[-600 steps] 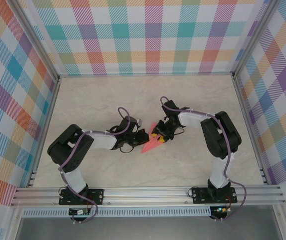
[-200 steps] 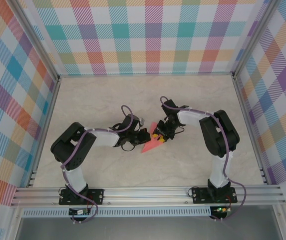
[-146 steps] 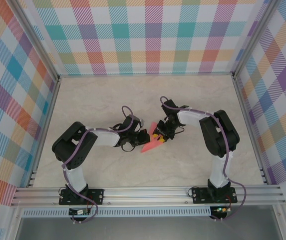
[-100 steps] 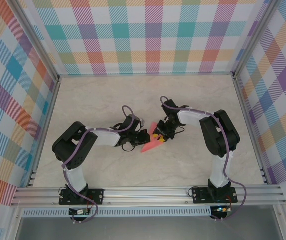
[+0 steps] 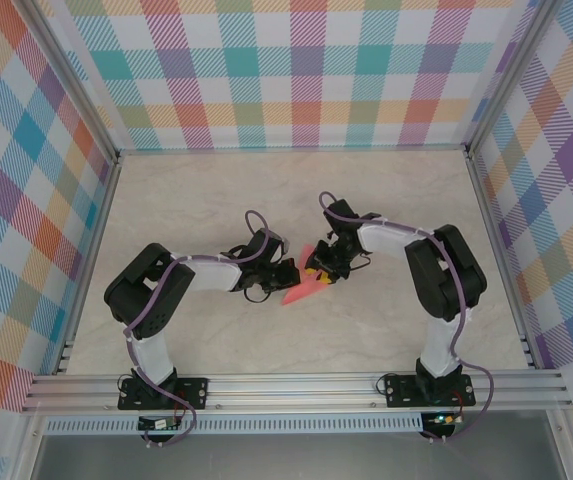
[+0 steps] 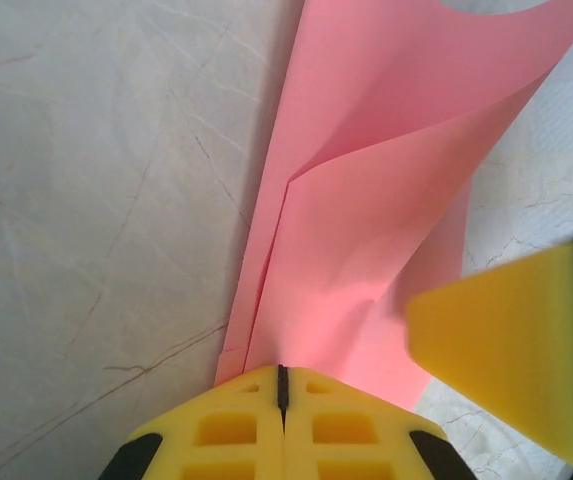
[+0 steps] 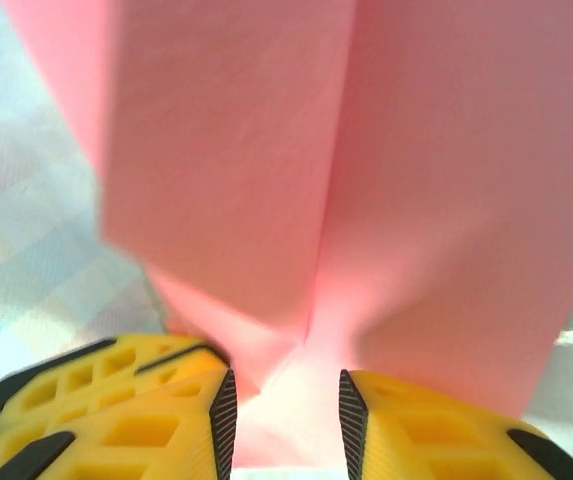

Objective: Fold a paper plane with a square sheet of paper (pick it up from the middle)
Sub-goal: Fourth fold the wing at the center of the table.

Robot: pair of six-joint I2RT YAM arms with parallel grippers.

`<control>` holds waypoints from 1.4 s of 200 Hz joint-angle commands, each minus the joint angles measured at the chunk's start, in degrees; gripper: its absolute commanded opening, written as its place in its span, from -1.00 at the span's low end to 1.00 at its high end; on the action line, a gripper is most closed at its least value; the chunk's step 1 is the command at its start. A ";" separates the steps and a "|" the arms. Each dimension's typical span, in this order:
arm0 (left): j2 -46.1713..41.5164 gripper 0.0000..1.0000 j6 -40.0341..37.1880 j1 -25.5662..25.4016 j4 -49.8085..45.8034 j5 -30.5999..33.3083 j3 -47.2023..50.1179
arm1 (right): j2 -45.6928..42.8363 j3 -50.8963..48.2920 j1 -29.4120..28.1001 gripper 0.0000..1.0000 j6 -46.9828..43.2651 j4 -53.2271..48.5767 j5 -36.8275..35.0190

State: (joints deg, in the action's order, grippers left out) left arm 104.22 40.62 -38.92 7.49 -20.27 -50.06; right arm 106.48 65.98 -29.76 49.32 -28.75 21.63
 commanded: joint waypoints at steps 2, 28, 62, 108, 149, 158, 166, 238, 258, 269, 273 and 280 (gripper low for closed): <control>1.16 -1.00 -1.13 -0.37 -5.94 1.86 -0.22 | -5.68 -0.32 -0.21 -0.31 -5.71 1.88 -0.83; 1.33 -1.00 -1.18 -0.41 -6.87 1.99 -0.88 | -5.30 -0.73 -0.21 -0.63 -9.85 3.70 0.99; 1.72 -1.00 -1.38 -0.62 -7.79 2.17 -1.28 | -3.24 -1.48 -0.30 -0.94 -14.21 7.10 4.28; 2.45 -1.00 -1.39 -0.80 -11.52 2.92 -3.25 | -0.17 -1.29 -0.39 -0.99 -18.68 8.25 6.61; 2.99 -1.00 -1.26 -1.48 -15.31 4.19 -5.25 | 2.05 -1.45 -0.47 -1.00 -20.14 8.30 6.94; 3.09 -1.00 -1.27 -1.58 -16.09 4.46 -5.69 | 2.53 -1.54 -0.48 -1.00 -20.39 8.53 6.89; 3.25 -1.00 -1.33 -1.69 -16.93 4.75 -6.22 | 2.98 -1.47 -0.48 -1.00 -20.51 8.62 7.02; 4.67 -1.00 -1.89 -2.59 -21.98 6.91 -8.73 | 5.49 -2.15 -0.43 -1.00 -21.53 9.83 6.28; 5.01 -1.00 -1.88 -2.72 -22.95 7.34 -9.27 | 4.93 -3.55 -0.39 -1.00 -22.85 11.61 4.71; 5.27 -1.00 -1.93 -2.82 -25.11 7.54 -9.48 | 4.75 -3.88 -0.31 -1.00 -23.75 11.62 3.33; 5.37 -1.00 -1.92 -2.83 -25.58 7.57 -9.65 | 4.71 -3.92 -0.30 -1.00 -24.10 11.48 2.84; 5.55 -1.00 -1.93 -2.83 -26.29 7.81 -9.83 | 4.54 -4.14 -0.09 -1.00 -24.55 11.68 2.03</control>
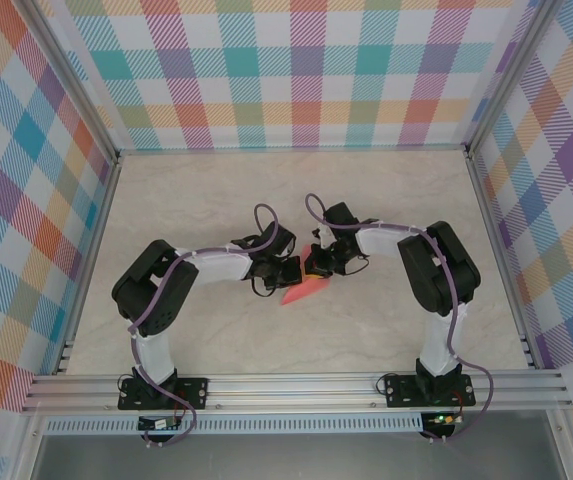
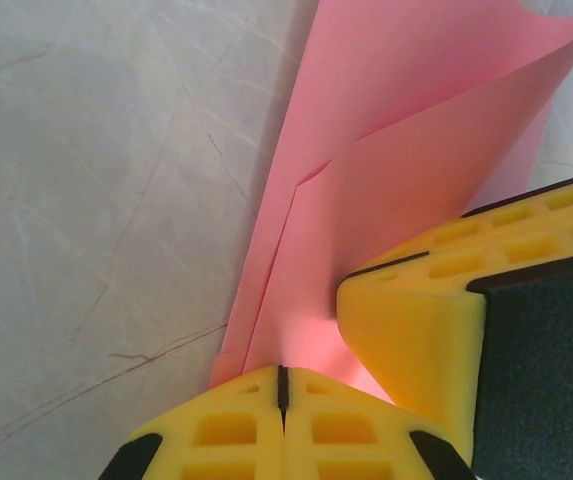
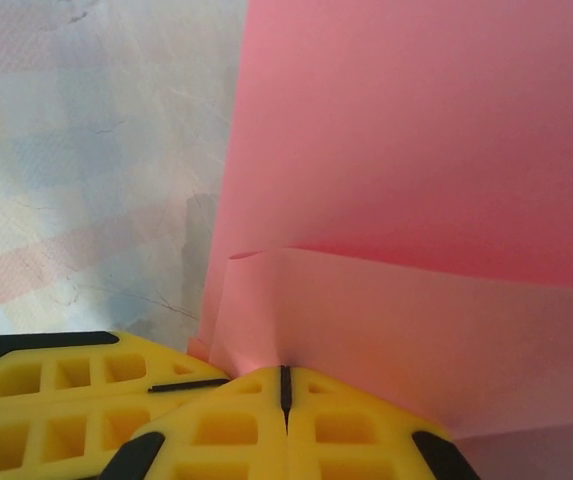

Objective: Fold a paper plane with a square sheet of paper (pick it up from the middle)
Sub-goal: Fourth fold the wing at the center of the table.

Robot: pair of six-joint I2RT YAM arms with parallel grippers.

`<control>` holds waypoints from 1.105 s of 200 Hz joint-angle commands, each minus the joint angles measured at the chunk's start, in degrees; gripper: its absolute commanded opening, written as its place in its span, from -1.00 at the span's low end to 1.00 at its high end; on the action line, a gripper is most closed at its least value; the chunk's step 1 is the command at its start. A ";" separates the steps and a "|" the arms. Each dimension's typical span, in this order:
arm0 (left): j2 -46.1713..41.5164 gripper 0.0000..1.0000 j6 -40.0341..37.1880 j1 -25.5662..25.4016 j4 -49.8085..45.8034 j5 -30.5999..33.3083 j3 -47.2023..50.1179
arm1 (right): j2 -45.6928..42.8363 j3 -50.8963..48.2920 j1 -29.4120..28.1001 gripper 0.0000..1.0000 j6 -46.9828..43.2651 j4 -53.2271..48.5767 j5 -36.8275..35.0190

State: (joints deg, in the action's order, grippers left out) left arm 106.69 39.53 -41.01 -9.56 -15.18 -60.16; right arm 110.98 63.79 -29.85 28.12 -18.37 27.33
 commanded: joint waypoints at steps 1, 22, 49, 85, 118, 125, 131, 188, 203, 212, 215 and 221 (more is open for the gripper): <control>3.12 -1.00 -0.89 -0.73 -9.38 2.71 0.24 | -0.01 -2.02 0.03 -1.00 -3.38 1.31 -3.73; 3.60 -1.00 -1.12 -0.78 -11.28 3.26 0.13 | -0.50 -2.94 1.95 -1.00 -3.43 2.68 -4.78; 3.90 -1.00 -1.56 -0.78 -12.16 3.65 0.85 | -1.13 -4.42 5.99 -1.00 -1.28 5.60 -4.45; 4.08 -1.00 -1.79 -0.75 -11.80 3.33 1.20 | -4.16 -4.64 9.40 -1.00 -0.44 5.32 -7.72; 3.87 -1.00 -2.02 -0.82 -11.88 3.37 0.62 | -9.93 -5.87 9.40 -1.00 -0.37 6.70 -6.52; 3.87 -1.00 -2.02 -0.82 -11.88 3.34 0.48 | -10.98 -6.57 9.14 -1.00 -0.21 7.49 -5.04; 3.87 -1.00 -2.02 -0.82 -11.90 3.31 0.34 | -11.65 -7.13 8.67 -1.00 -0.01 8.24 -3.91; 4.40 -1.00 -2.14 -0.78 -12.50 3.41 -0.75 | -6.06 -4.68 3.16 -1.00 -0.24 7.32 1.49; 4.47 -1.00 -2.26 -0.82 -13.08 3.65 -0.92 | -3.82 -3.23 2.78 -1.00 -0.77 6.88 2.67; 4.62 -1.00 -2.55 -0.82 -13.56 3.91 -1.14 | -2.62 -2.40 2.86 -1.00 -0.92 6.30 2.54; 4.65 -1.00 -2.77 -0.82 -13.91 4.08 -1.25 | -2.19 -2.03 2.86 -1.00 -0.94 5.90 2.29; 4.73 -1.00 -3.05 -0.82 -14.38 4.39 -1.41 | -1.34 -1.31 2.94 -1.00 -1.04 5.26 1.72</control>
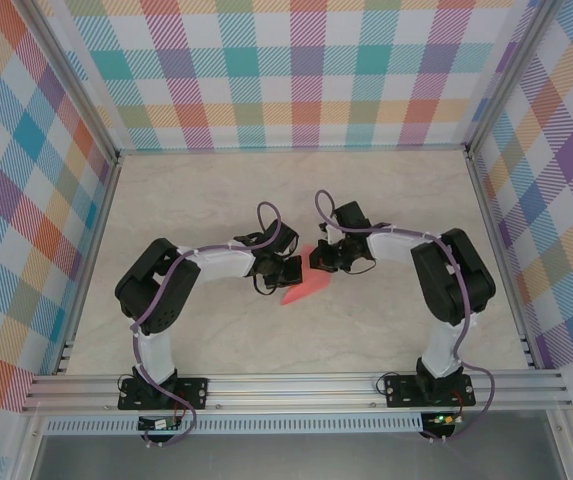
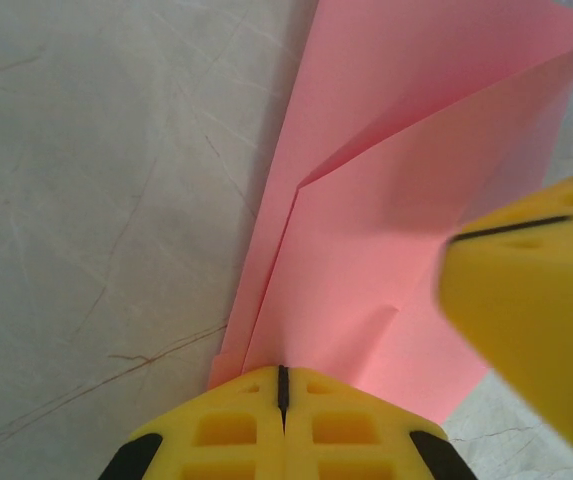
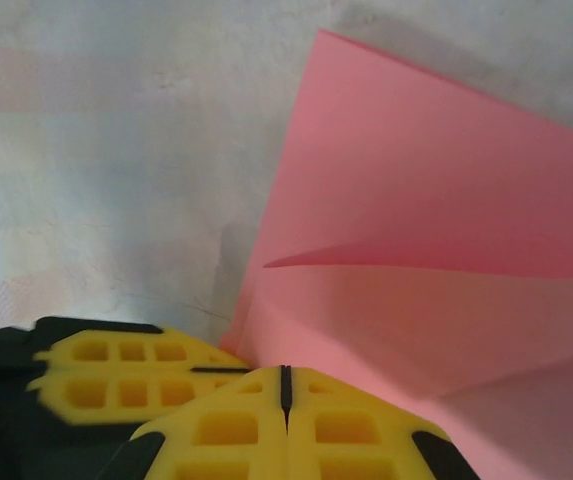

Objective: Fold a paper plane with a square sheet of paper (pick it up from the middle)
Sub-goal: Fourth fold the wing at the center of the table.

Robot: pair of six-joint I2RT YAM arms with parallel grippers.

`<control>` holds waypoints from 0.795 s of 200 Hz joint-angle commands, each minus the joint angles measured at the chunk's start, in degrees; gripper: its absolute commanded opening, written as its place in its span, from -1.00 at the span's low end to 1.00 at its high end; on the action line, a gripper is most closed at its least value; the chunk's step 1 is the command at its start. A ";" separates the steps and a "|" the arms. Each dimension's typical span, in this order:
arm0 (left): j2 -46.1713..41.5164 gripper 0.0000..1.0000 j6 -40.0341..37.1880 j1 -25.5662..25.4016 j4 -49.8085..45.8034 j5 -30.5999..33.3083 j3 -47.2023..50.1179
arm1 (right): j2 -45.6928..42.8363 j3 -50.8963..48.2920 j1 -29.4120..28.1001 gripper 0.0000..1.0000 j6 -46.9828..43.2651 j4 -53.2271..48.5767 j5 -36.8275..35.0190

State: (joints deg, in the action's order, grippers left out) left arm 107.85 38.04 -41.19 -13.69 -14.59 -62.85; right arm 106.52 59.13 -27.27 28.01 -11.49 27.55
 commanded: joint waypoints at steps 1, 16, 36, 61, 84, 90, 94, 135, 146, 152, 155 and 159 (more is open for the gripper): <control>3.54 -1.00 -1.57 -0.60 -10.32 3.92 1.30 | 3.23 3.44 0.41 -1.00 -0.98 -1.75 1.52; 3.42 -1.00 -1.79 -0.65 -10.65 4.24 1.63 | 4.41 4.23 1.04 -1.00 -0.96 -1.97 0.42; 3.55 -1.00 -1.91 -0.65 -10.83 4.14 2.15 | 5.55 4.24 3.08 -1.00 -0.37 -1.65 -1.41; 3.77 -1.00 -1.96 -0.65 -11.27 4.12 2.74 | 6.76 3.88 6.70 -1.00 0.84 -1.43 -3.76; 3.61 -1.00 -1.99 -0.65 -11.27 4.22 3.46 | 7.64 4.01 10.19 -1.00 2.74 -1.33 -5.50; 3.55 -1.00 -1.94 -0.60 -11.27 4.19 3.69 | 7.81 4.21 11.00 -1.00 3.44 -1.45 -5.93; 3.59 -1.00 -1.93 -0.64 -11.27 4.22 3.74 | 7.90 4.36 11.57 -1.00 3.97 -1.64 -6.22; 3.50 -1.00 -2.07 -0.65 -10.83 3.79 3.87 | 7.15 6.21 15.11 -1.00 7.82 -2.22 -10.18; 3.52 -1.00 -2.17 -0.65 -10.76 3.70 3.74 | 6.12 6.82 15.43 -1.00 7.91 -2.72 -10.78; 3.42 -1.00 -2.18 -0.60 -10.80 3.65 3.70 | 5.15 7.03 15.46 -1.00 7.91 -3.13 -10.94; 3.42 -1.00 -2.23 -0.64 -10.73 3.73 3.62 | 4.58 7.07 15.39 -1.00 7.87 -3.38 -10.82; 3.35 -1.00 -2.27 -0.65 -10.63 3.62 3.61 | 3.70 7.01 15.36 -1.00 8.04 -3.53 -10.18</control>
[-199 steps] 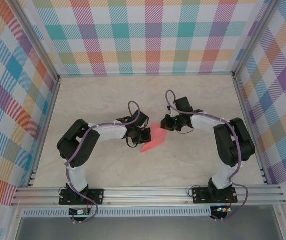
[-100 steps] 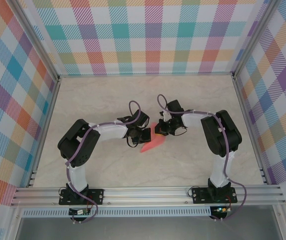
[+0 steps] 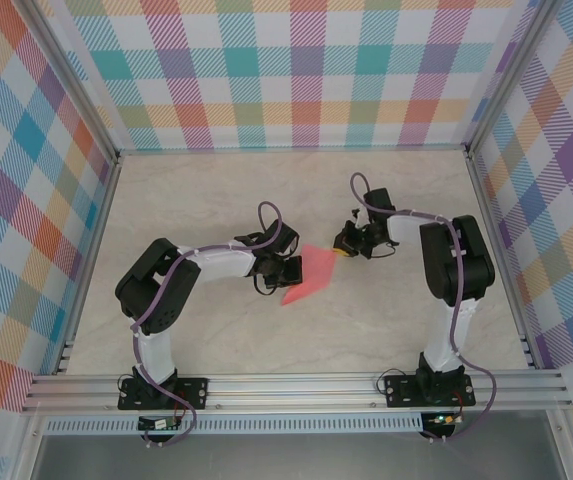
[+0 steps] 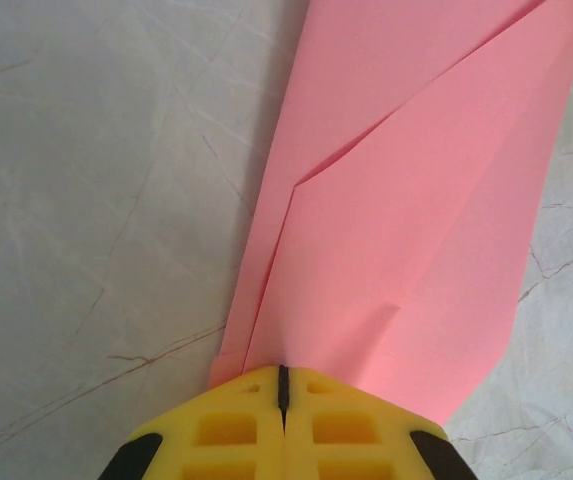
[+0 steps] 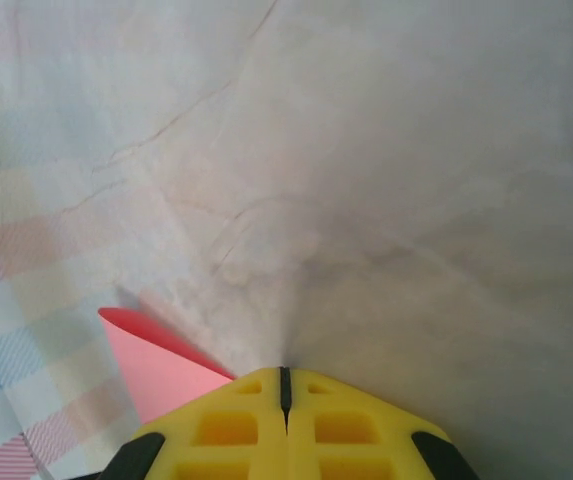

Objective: Fold a paper plane with a square sheet of paper (pick it up from the middle)
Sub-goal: Fourth fold the wing at the center of the table.

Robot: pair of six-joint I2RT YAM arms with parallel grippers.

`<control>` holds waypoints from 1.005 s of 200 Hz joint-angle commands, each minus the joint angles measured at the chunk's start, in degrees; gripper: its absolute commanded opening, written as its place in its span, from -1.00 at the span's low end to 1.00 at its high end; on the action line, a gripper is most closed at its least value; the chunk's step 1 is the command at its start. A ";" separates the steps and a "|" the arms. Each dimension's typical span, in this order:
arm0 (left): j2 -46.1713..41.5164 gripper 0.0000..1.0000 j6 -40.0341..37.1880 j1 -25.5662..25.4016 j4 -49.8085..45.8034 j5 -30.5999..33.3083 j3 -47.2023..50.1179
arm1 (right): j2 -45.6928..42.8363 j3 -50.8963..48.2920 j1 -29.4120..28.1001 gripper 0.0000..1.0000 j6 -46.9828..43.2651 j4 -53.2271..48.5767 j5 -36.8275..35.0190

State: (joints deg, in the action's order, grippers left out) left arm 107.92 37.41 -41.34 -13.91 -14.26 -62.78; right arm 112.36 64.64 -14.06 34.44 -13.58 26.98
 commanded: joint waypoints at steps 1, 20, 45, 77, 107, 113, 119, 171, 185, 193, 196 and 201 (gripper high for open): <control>3.27 -1.00 -1.64 -0.49 -10.43 3.28 3.54 | -2.36 1.43 2.13 -1.00 1.65 -1.48 -9.38; 3.00 -1.00 -1.64 -0.44 -9.33 2.75 3.52 | -8.04 -0.74 0.18 -1.00 2.21 -1.14 -6.40; 2.78 -1.00 -1.64 -0.49 -9.31 3.25 2.86 | -12.94 -5.46 -3.76 -1.00 5.28 0.58 -4.43; 3.00 -1.00 -2.04 -0.49 -9.27 2.92 2.04 | -11.14 -8.19 -7.97 -1.00 8.19 5.37 2.74; 3.09 -1.00 -2.25 -0.45 -9.14 2.79 1.48 | -7.81 -6.76 -11.99 -1.00 7.91 6.13 4.16; 3.09 -1.00 -2.21 -0.49 -9.05 2.70 1.44 | -6.92 -6.32 -12.36 -1.00 8.00 6.01 4.30; 3.04 -1.00 -2.23 -0.49 -8.97 2.62 1.35 | -6.02 -6.12 -12.55 -1.00 8.22 6.02 4.41; 0.89 -1.00 -2.92 -0.56 -8.05 1.80 0.42 | -2.02 -6.72 -12.70 -1.00 7.98 3.30 1.23; 0.47 -1.00 -2.92 -0.56 -7.96 1.29 -0.70 | -1.55 -6.90 -12.70 -1.00 7.53 1.73 -1.00; -0.34 -1.00 -2.85 -0.58 -7.51 0.69 -1.29 | -1.29 -6.90 -12.73 -1.00 7.49 0.73 -1.91; -0.60 -1.00 -2.73 -0.57 -7.41 0.52 -1.49 | -1.19 -6.90 -12.74 -1.00 7.44 0.45 -2.19; -1.29 -1.00 -2.52 -0.58 -7.19 0.34 -1.84 | -1.02 -6.98 -12.70 -1.00 7.48 0.16 -2.63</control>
State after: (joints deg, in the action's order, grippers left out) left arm 107.85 35.88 -41.41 -15.11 -14.26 -63.77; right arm 108.99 57.76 -26.79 42.48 -8.84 29.41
